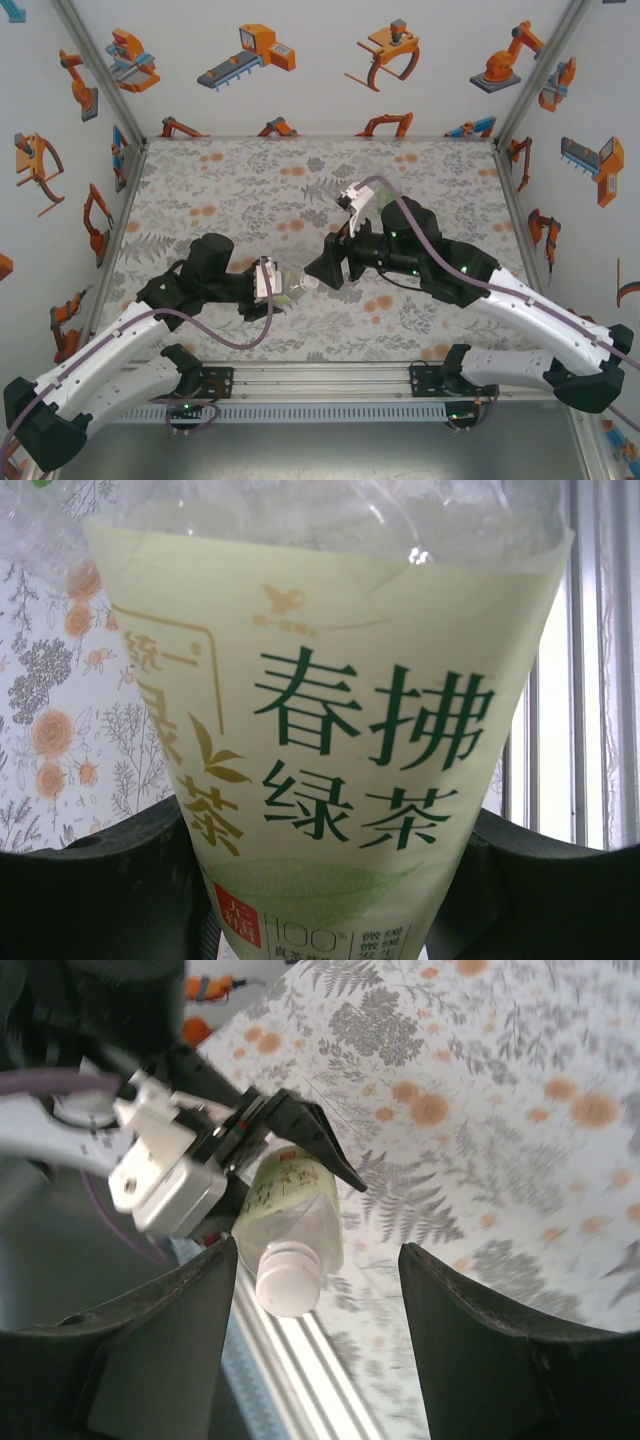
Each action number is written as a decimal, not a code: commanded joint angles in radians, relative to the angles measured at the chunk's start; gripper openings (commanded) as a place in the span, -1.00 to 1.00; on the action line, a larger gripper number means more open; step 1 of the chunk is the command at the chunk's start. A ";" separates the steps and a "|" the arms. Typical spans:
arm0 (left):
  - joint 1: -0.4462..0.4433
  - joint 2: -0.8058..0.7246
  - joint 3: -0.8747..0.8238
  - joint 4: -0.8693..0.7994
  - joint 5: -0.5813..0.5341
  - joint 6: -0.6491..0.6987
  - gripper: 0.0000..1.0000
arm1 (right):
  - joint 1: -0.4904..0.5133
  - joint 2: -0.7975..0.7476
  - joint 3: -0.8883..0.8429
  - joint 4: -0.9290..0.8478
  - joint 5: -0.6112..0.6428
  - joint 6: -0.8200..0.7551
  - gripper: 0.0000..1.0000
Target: Screw on the bottle caps
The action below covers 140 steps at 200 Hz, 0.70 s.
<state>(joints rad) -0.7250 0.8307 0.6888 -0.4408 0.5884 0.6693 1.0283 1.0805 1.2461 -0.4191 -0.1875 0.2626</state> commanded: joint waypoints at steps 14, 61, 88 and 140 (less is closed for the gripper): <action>-0.001 -0.012 0.030 0.018 0.069 0.024 -1.00 | 0.000 0.011 0.053 -0.141 -0.274 -0.536 0.21; -0.001 -0.008 0.029 0.017 0.091 0.020 -1.00 | 0.001 0.004 -0.020 -0.091 -0.380 -0.774 0.17; -0.002 -0.006 0.031 0.015 0.095 0.019 -1.00 | 0.000 0.020 -0.028 -0.054 -0.384 -0.777 0.09; -0.002 -0.004 0.034 0.014 0.097 0.016 -1.00 | 0.002 0.042 -0.029 -0.035 -0.388 -0.777 -0.07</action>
<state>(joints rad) -0.7250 0.8288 0.6891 -0.4408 0.6495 0.6693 1.0283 1.1168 1.2247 -0.4957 -0.5415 -0.4820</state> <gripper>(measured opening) 0.585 0.482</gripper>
